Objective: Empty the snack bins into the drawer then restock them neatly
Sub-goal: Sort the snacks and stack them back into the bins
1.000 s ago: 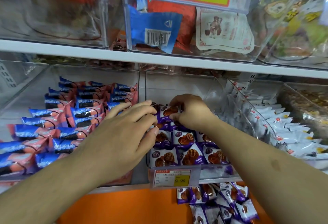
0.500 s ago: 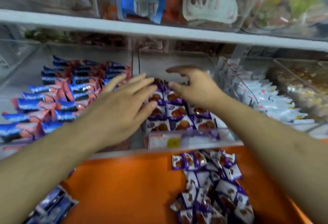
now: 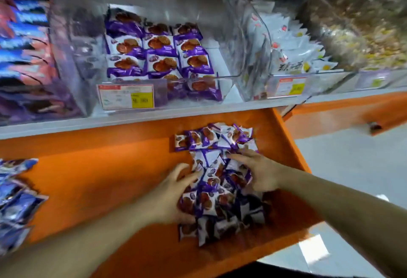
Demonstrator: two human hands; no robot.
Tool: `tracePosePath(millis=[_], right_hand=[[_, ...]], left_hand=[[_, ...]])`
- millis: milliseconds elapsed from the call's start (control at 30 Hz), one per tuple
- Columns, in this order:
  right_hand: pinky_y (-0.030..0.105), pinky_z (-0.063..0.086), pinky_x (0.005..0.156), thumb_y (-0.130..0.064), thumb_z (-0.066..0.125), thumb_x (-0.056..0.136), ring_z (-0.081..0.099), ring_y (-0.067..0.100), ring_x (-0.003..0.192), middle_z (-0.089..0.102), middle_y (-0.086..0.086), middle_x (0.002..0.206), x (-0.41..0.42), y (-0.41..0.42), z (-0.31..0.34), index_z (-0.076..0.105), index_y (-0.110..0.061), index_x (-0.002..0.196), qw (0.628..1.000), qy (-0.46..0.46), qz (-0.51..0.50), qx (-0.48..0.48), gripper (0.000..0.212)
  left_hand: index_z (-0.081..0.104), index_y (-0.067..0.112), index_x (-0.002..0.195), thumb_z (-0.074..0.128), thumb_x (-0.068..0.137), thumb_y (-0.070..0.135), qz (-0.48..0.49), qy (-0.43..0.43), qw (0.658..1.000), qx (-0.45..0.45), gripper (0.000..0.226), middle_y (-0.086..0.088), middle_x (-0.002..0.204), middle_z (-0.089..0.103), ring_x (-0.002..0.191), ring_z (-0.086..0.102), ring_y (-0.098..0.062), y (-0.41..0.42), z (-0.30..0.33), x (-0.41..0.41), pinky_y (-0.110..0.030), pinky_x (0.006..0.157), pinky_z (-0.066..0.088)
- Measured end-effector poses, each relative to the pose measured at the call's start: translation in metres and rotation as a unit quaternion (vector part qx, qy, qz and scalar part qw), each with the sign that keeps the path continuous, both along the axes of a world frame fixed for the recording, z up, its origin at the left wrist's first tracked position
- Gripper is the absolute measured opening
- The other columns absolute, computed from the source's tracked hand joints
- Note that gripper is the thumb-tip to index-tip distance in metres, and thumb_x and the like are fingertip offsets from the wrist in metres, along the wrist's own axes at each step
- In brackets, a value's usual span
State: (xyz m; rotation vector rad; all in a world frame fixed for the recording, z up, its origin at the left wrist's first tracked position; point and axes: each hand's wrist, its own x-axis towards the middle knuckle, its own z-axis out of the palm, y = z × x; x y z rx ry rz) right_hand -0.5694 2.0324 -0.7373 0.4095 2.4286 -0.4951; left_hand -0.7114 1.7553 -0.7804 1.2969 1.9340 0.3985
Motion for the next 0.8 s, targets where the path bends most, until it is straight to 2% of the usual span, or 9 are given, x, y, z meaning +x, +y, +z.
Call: tracePosePath(millis=[67, 133, 267, 333, 433, 567, 667, 733, 800], right_hand=[[0.032, 0.026, 0.122, -0.046, 0.094, 0.072, -0.004, 0.032, 0.160, -0.007, 0.013, 0.174, 0.001, 0.010, -0.031, -0.001, -0.054, 0.161, 0.996, -0.088, -0.019, 0.015, 0.130], [0.050, 0.025, 0.125, -0.051, 0.097, 0.064, -0.007, 0.044, 0.158, -0.030, 0.013, 0.169, 0.003, 0.017, -0.057, -0.009, -0.061, 0.157, 0.990, -0.128, -0.029, 0.048, 0.141], [0.069, 0.025, 0.121, -0.050, 0.100, 0.058, -0.015, 0.054, 0.154, -0.042, -0.011, 0.163, 0.006, 0.014, -0.086, -0.002, -0.068, 0.154, 0.989, -0.136, -0.052, 0.028, 0.141], [0.067, 0.033, 0.119, -0.046, 0.099, 0.062, -0.008, 0.051, 0.156, -0.034, -0.011, 0.166, 0.005, 0.008, -0.087, 0.008, -0.064, 0.155, 0.989, -0.136, -0.046, 0.017, 0.132], [0.055, 0.048, 0.112, -0.044, 0.099, 0.062, 0.019, 0.045, 0.154, -0.018, -0.007, 0.167, 0.007, 0.003, -0.090, 0.025, -0.055, 0.154, 0.994, -0.099, -0.029, 0.023, 0.118], [0.033, 0.060, 0.085, -0.018, 0.087, 0.078, 0.054, 0.035, 0.126, 0.003, 0.000, 0.163, 0.006, -0.001, -0.091, 0.043, -0.051, 0.142, 0.997, -0.061, -0.020, 0.038, 0.084], [0.027, 0.060, 0.070, -0.006, 0.082, 0.079, 0.060, 0.027, 0.113, 0.010, 0.000, 0.160, 0.003, 0.001, -0.082, 0.052, -0.047, 0.139, 0.998, -0.053, -0.026, 0.037, 0.079], [0.030, 0.062, 0.075, -0.008, 0.082, 0.079, 0.058, 0.032, 0.123, 0.008, 0.002, 0.164, 0.002, 0.003, -0.074, 0.055, -0.046, 0.136, 0.998, -0.043, -0.039, 0.028, 0.073], [0.025, 0.058, 0.085, -0.015, 0.083, 0.078, 0.049, 0.031, 0.137, 0.012, 0.003, 0.164, 0.000, 0.004, -0.062, 0.057, -0.046, 0.131, 0.998, -0.010, -0.053, 0.013, 0.067]], left_hand=[[0.007, 0.052, 0.161, 0.090, 0.073, 0.052, -0.001, -0.033, 0.999, -0.037, 0.121, 0.008, 0.167, -0.027, 0.159, 0.003, -0.023, 0.018, -0.023, 0.007, -0.033, 0.124, 0.024], [0.006, 0.057, 0.159, 0.093, 0.067, 0.053, 0.013, -0.041, 0.998, -0.052, 0.127, 0.012, 0.163, -0.037, 0.159, -0.001, -0.026, 0.030, -0.050, 0.011, -0.043, 0.124, 0.029], [0.007, 0.060, 0.157, 0.092, 0.064, 0.055, 0.044, -0.020, 0.997, -0.053, 0.127, 0.017, 0.165, -0.033, 0.157, 0.013, -0.034, 0.042, -0.080, 0.028, -0.055, 0.116, 0.041], [0.011, 0.058, 0.157, 0.089, 0.069, 0.055, 0.048, 0.000, 0.998, -0.047, 0.118, 0.010, 0.169, -0.020, 0.157, 0.012, -0.035, 0.046, -0.080, 0.035, -0.057, 0.118, 0.037], [0.018, 0.059, 0.154, 0.091, 0.071, 0.043, 0.073, -0.014, 0.996, -0.040, 0.111, 0.008, 0.169, -0.005, 0.154, 0.017, -0.033, 0.044, -0.082, 0.036, -0.053, 0.115, 0.043], [0.046, 0.050, 0.144, 0.084, 0.079, 0.016, 0.121, -0.055, 0.991, -0.001, 0.082, 0.007, 0.159, 0.022, 0.143, 0.036, -0.023, 0.036, -0.084, 0.032, -0.036, 0.101, 0.054], [0.063, 0.042, 0.128, 0.074, 0.083, 0.000, 0.134, -0.060, 0.989, 0.025, 0.062, 0.013, 0.142, 0.035, 0.130, 0.043, -0.013, 0.029, -0.082, 0.026, -0.023, 0.083, 0.052], [0.066, 0.040, 0.124, 0.069, 0.084, -0.005, 0.141, -0.067, 0.987, 0.020, 0.060, 0.016, 0.136, 0.037, 0.125, 0.043, -0.010, 0.026, -0.079, 0.020, -0.021, 0.082, 0.051], [0.067, 0.040, 0.122, 0.068, 0.086, -0.006, 0.154, -0.073, 0.985, 0.023, 0.059, 0.019, 0.133, 0.038, 0.123, 0.045, -0.008, 0.022, -0.074, 0.014, -0.017, 0.086, 0.049]])
